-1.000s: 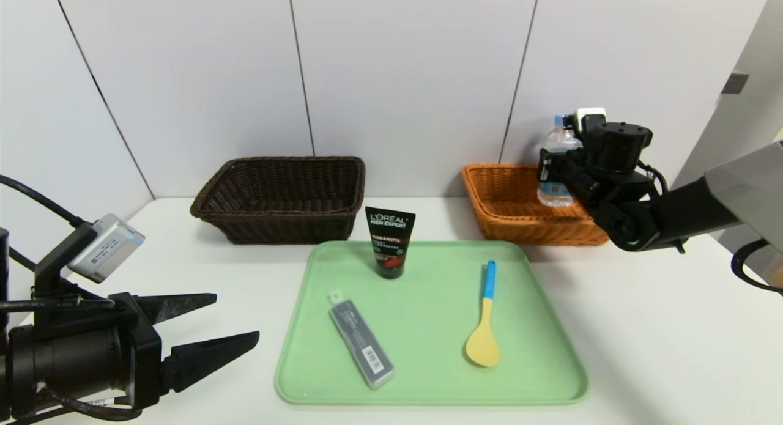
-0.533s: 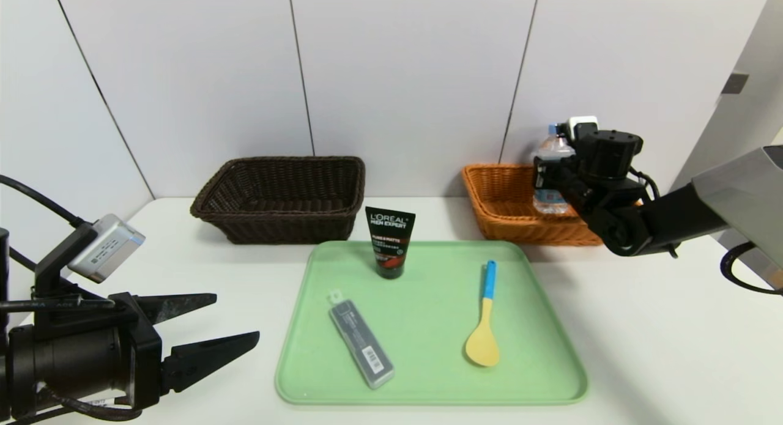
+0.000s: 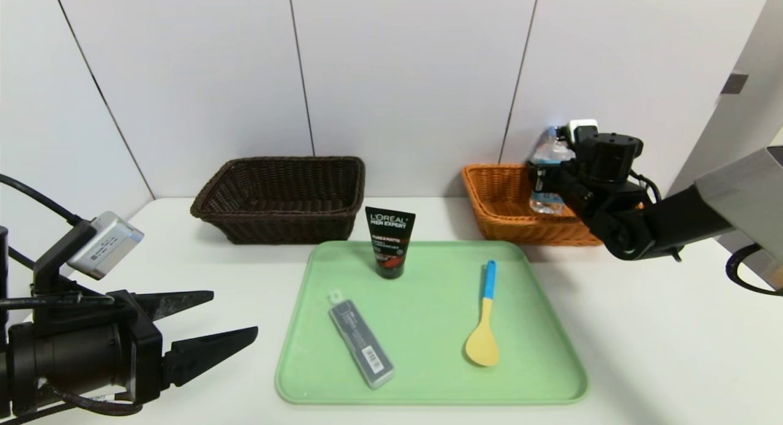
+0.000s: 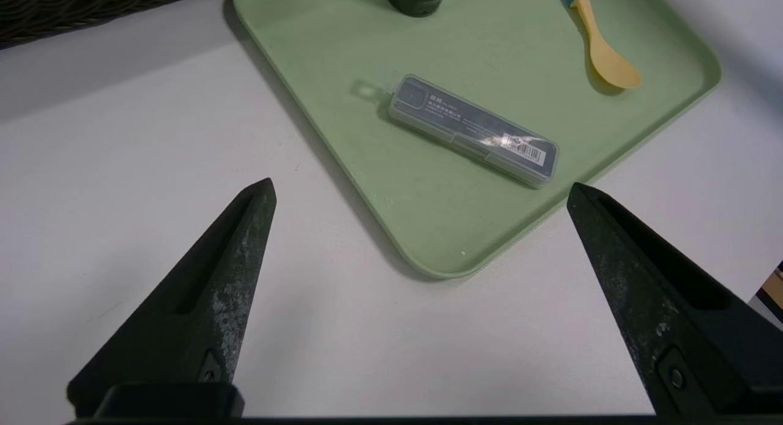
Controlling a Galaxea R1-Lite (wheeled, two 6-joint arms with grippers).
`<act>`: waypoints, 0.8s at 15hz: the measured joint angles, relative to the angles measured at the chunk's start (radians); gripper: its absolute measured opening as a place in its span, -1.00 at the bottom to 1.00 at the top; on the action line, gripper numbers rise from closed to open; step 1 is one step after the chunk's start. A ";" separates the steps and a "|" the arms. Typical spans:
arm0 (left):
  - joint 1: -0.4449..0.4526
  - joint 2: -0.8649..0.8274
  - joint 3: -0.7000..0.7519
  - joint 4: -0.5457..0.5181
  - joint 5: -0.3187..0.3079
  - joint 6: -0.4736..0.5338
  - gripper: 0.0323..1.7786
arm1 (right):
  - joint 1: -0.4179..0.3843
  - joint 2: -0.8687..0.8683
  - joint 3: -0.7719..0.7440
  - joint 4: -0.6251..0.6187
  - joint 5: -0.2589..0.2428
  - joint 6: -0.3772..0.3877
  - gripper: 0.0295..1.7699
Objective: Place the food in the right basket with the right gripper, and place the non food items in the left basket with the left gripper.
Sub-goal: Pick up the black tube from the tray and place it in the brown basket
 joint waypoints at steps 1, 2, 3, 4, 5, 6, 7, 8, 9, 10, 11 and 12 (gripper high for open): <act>0.000 0.000 0.000 0.000 0.000 -0.002 0.90 | 0.001 -0.013 0.015 0.006 0.000 0.000 0.66; 0.000 0.000 0.000 0.000 0.000 -0.002 0.90 | 0.002 -0.026 0.031 0.009 0.003 -0.001 0.70; 0.000 0.000 0.000 0.000 0.000 -0.002 0.90 | 0.003 -0.039 0.047 0.011 0.006 -0.002 0.72; 0.000 0.000 0.000 0.000 0.000 -0.001 0.90 | 0.003 -0.049 0.057 0.011 0.005 -0.001 0.75; 0.000 0.000 0.000 0.000 0.000 -0.002 0.90 | 0.002 -0.057 0.064 0.010 0.003 0.000 0.77; 0.000 -0.001 -0.001 0.000 0.000 -0.001 0.90 | 0.001 -0.069 0.074 0.011 0.002 0.000 0.79; 0.000 -0.002 -0.001 0.000 0.000 -0.003 0.90 | 0.000 -0.085 0.089 0.011 0.002 0.000 0.81; 0.000 -0.003 -0.001 0.000 0.000 -0.003 0.90 | -0.002 -0.108 0.106 0.015 0.002 -0.001 0.82; 0.000 -0.004 -0.001 0.000 0.000 -0.006 0.90 | -0.004 -0.133 0.121 0.023 0.002 -0.002 0.83; 0.000 -0.007 -0.001 0.000 0.000 -0.012 0.90 | -0.006 -0.162 0.136 0.041 0.001 -0.001 0.85; 0.000 -0.010 -0.005 0.000 0.000 -0.018 0.90 | -0.007 -0.200 0.151 0.067 0.002 -0.001 0.86; 0.000 -0.012 -0.013 -0.001 0.000 -0.029 0.90 | -0.008 -0.238 0.166 0.094 0.002 -0.001 0.86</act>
